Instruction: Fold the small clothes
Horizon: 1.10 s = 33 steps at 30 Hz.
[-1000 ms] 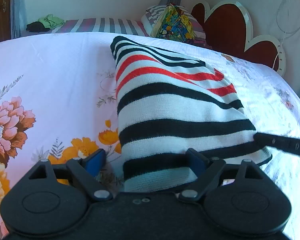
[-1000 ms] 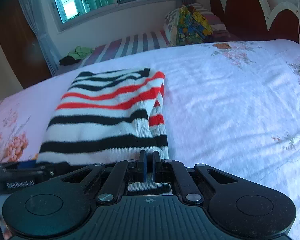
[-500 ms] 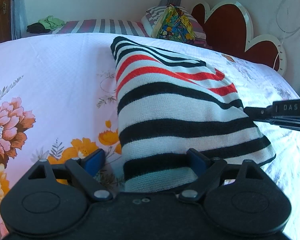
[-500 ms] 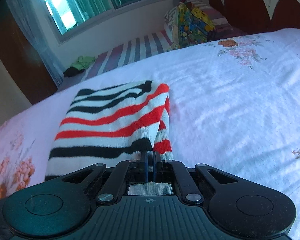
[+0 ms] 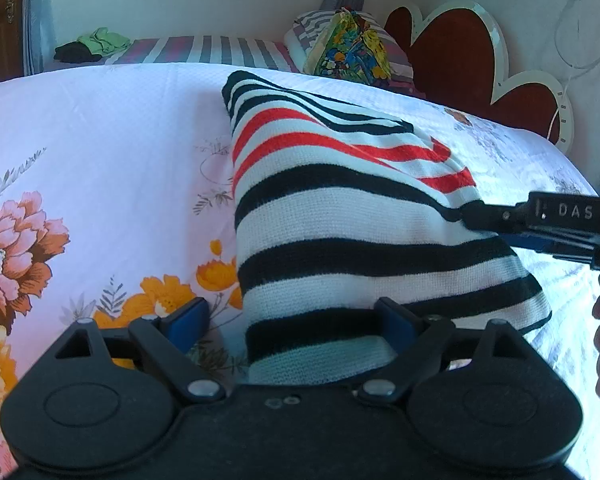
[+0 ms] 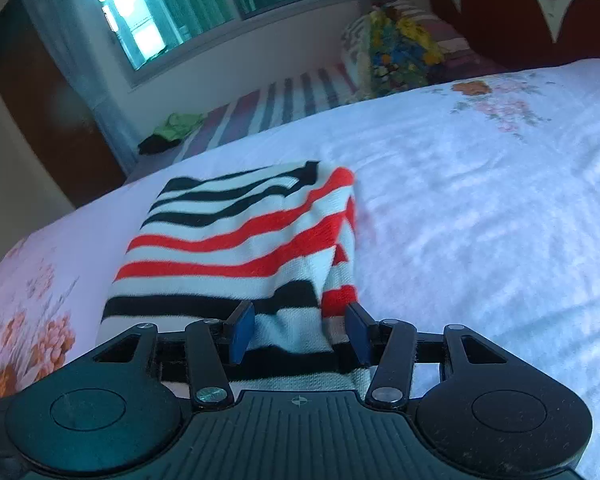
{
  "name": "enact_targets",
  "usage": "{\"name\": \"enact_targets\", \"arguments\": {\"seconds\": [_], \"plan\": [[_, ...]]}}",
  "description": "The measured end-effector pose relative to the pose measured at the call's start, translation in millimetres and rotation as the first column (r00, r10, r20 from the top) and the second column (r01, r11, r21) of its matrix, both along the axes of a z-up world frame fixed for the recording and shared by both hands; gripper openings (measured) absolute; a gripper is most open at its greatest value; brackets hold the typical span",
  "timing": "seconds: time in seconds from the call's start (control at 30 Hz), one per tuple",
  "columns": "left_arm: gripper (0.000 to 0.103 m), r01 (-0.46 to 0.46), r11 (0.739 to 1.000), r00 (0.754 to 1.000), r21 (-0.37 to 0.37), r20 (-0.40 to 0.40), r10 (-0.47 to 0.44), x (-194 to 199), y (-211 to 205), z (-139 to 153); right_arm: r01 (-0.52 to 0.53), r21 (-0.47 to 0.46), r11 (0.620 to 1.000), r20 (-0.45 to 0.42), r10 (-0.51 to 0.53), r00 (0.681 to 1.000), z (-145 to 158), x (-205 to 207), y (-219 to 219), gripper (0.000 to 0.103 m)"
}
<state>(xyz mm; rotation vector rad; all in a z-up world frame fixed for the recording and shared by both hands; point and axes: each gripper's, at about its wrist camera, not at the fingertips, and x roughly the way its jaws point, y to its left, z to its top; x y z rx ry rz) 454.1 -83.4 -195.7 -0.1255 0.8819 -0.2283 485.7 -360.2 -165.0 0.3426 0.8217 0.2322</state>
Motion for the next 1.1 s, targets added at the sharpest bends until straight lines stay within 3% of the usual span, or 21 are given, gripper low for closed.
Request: {"name": "enact_targets", "arguments": {"seconds": [0.03, 0.2, 0.3, 0.37, 0.53, 0.57, 0.63, 0.67, 0.7, 0.73, 0.77, 1.1], "plan": [[0.09, 0.0, 1.0, 1.0, 0.0, 0.0, 0.0, 0.3, 0.0, 0.0, -0.005, -0.024, 1.0, 0.003, 0.005, 1.0, -0.3, -0.5, 2.6, 0.048], [0.091, -0.004, 1.0, 1.0, 0.0, -0.001, 0.004, 0.2, -1.2, 0.0, -0.052, -0.093, 0.994, 0.027, 0.055, 0.998, 3.9, -3.8, 15.9, 0.01], [0.091, -0.004, 1.0, 1.0, -0.002, -0.004, 0.004, 0.3, -0.9, 0.0, -0.054, -0.154, 0.987, 0.064, 0.064, 0.996, 7.7, -9.3, 18.2, 0.005], [0.092, -0.001, 1.0, 1.0, -0.011, -0.006, 0.001, 1.6, 0.2, -0.7, -0.042, -0.201, 0.979, 0.038, 0.051, 0.998, -3.1, -4.4, 14.1, 0.005], [0.09, -0.007, 1.0, 1.0, -0.014, -0.02, 0.007, 3.4, 1.7, 0.4, -0.011, -0.164, 0.986, 0.025, 0.016, 1.0, -7.2, -3.3, 15.7, 0.005], [0.09, -0.007, 1.0, 1.0, -0.024, -0.029, 0.006, 3.6, 2.9, 2.3, -0.012, -0.148, 0.989, 0.02, 0.015, 1.0, -5.5, -3.1, 13.7, 0.007], [0.09, -0.01, 0.999, 0.999, -0.049, -0.05, 0.008, 4.4, 5.5, 6.6, -0.019, -0.111, 0.994, 0.0, 0.019, 1.0, 1.8, -2.7, 8.3, 0.023], [0.09, -0.014, 0.998, 0.998, -0.062, -0.062, 0.01, 5.1, 6.9, 8.5, -0.012, -0.077, 0.997, -0.001, 0.012, 1.0, 6.4, -2.5, 3.8, 0.04], [0.09, -0.02, 0.997, 0.997, -0.078, -0.071, 0.014, 5.6, 8.2, 10.5, 0.002, -0.051, 0.999, -0.003, -0.002, 1.0, 9.3, -1.5, -0.4, 0.07], [0.09, -0.025, 0.996, 0.997, -0.088, -0.073, 0.018, 5.7, 8.6, 12.2, 0.016, -0.022, 1.0, 0.001, -0.016, 1.0, 13.1, -1.7, -4.2, 0.082], [0.09, -0.028, 0.995, 0.997, -0.093, -0.072, 0.021, 6.0, 8.9, 15.4, 0.02, -0.008, 1.0, 0.018, -0.019, 1.0, 17.4, -1.6, -7.0, 0.087], [0.092, -0.026, 0.995, 0.999, -0.101, -0.024, 0.024, 24.5, 2.4, 38.0, -0.029, -0.043, 0.999, 0.0, 0.029, 1.0, 20.3, 15.0, 2.5, 0.087]]}}
